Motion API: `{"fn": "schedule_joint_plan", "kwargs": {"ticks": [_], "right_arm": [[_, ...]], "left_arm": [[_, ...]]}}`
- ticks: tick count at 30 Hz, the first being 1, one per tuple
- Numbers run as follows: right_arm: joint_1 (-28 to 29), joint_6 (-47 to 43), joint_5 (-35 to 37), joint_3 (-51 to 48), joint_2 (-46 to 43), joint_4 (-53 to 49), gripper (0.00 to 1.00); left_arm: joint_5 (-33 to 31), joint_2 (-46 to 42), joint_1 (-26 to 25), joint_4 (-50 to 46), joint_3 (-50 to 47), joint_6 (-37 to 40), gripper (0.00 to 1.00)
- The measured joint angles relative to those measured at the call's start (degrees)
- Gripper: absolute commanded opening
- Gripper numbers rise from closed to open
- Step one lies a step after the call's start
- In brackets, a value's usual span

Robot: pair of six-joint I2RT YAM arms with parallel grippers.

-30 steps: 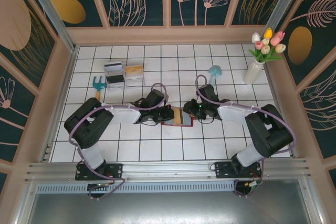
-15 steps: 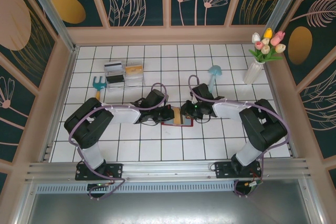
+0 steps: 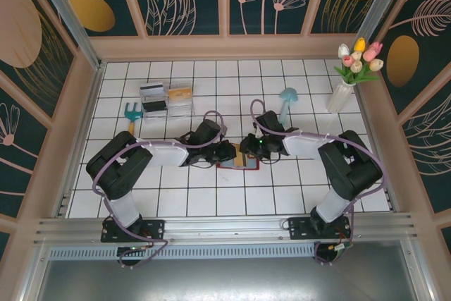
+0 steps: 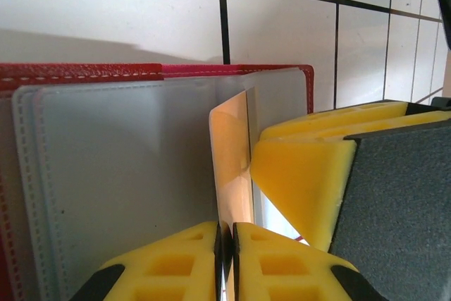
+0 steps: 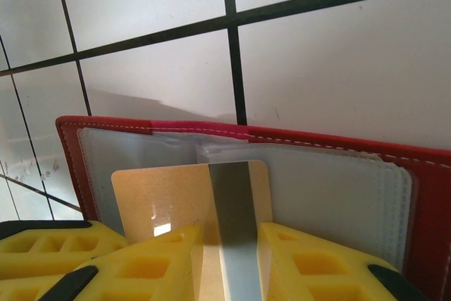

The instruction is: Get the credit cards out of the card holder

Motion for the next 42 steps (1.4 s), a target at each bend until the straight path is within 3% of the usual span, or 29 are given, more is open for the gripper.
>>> {"fn": "schedule_joint_plan", "kwargs": {"ticks": [10,17,20,25,32,37,42], "right_arm": [[-0.02,0.07,-1.07,0.15,0.46,0.74,0.30],[-0.48,0.46,0.52,-0.74,-1.46,0.63,0.32],[-2.10,0.46,1.03,-1.77,-4.31,0.22,0.35],[-4.37,0.48,2.32,-1.92,-11.21,0.87,0.47],[-5.57,0.74,5.62,-2.01,-18.12,2.08,0.58],[-6.16,1.66,7.04,-2.14,-18.69,2.43,0.56],[-6.21,2.67,7.19,-2.14,-18.29,2.40,0.55]], "left_arm": [[2.47,0.66,0.04,4.31,-1.33,-2.40,0.09],[0.15,-2.49,0.13,-1.97,-0.59,0.35,0.05],[-3.06,-7.63,0.11,-9.40,0.39,3.76,0.04],[-9.84,-15.34,0.11,-19.96,3.32,9.92,0.01],[-25.75,-23.89,0.46,-30.88,9.33,15.28,0.02],[-32.00,-26.49,4.04,-31.74,12.48,15.02,0.00],[-35.78,-26.16,7.61,-29.11,12.09,8.79,0.00]]}}
